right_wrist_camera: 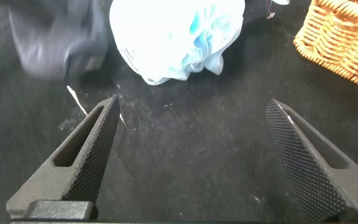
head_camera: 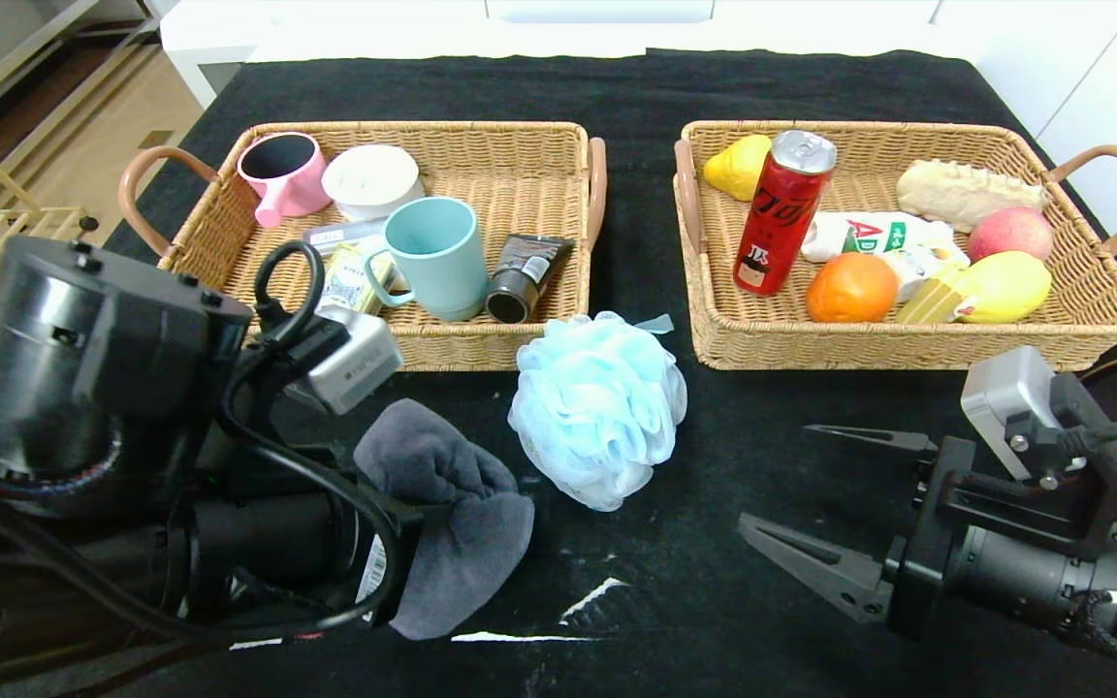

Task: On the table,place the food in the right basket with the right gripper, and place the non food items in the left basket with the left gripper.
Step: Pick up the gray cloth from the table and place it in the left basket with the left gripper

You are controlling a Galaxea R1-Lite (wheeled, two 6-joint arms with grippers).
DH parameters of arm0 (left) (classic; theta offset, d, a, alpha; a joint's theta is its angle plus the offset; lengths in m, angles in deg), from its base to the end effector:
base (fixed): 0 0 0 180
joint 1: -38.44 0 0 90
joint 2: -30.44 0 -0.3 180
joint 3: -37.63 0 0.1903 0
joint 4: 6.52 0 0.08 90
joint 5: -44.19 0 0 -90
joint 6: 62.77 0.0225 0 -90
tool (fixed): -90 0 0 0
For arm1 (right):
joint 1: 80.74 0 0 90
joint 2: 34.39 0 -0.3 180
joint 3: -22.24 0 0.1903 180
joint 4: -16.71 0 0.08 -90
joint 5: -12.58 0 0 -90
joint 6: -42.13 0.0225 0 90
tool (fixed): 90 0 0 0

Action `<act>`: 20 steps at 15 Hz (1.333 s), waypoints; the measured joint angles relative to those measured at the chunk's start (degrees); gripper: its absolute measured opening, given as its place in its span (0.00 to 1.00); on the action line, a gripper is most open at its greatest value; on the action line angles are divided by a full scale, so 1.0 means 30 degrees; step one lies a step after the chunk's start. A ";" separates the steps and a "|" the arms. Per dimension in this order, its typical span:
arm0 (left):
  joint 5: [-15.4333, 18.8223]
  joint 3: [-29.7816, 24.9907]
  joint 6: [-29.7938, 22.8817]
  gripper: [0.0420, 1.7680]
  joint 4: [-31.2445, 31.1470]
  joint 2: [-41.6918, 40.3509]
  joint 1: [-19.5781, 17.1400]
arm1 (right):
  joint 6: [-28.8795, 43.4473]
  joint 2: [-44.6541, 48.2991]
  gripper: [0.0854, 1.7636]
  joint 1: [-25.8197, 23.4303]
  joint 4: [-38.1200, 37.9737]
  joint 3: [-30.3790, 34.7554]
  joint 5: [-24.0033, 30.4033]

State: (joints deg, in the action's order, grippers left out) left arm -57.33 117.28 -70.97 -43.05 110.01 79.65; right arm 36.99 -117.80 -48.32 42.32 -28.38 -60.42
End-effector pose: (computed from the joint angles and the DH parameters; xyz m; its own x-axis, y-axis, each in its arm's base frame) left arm 0.1670 -0.1403 0.2347 0.7245 -0.3690 -0.5822 0.4556 0.8902 0.0027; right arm 0.1875 0.1269 0.1823 0.6442 0.7555 -0.1195 -0.7640 0.6431 -0.0525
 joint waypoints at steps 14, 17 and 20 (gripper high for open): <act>0.0028 0.2528 0.1910 0.09 0.0321 -0.1715 -0.4779 | -0.0049 -0.0118 0.97 0.0028 0.0012 0.0065 -0.0037; 0.0423 0.2812 0.2239 0.09 0.0512 -0.1894 -0.6396 | -0.0057 -0.0118 0.97 0.0028 0.0012 0.0065 -0.0020; 0.1593 0.3381 0.2385 0.09 0.0520 -0.1816 -0.8277 | -0.0057 -0.0118 0.97 0.0028 0.0012 0.0065 -0.0037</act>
State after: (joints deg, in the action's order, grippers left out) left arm -52.55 127.43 -63.82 -41.49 104.56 54.81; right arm 36.82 -118.16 -48.24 42.35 -28.19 -60.53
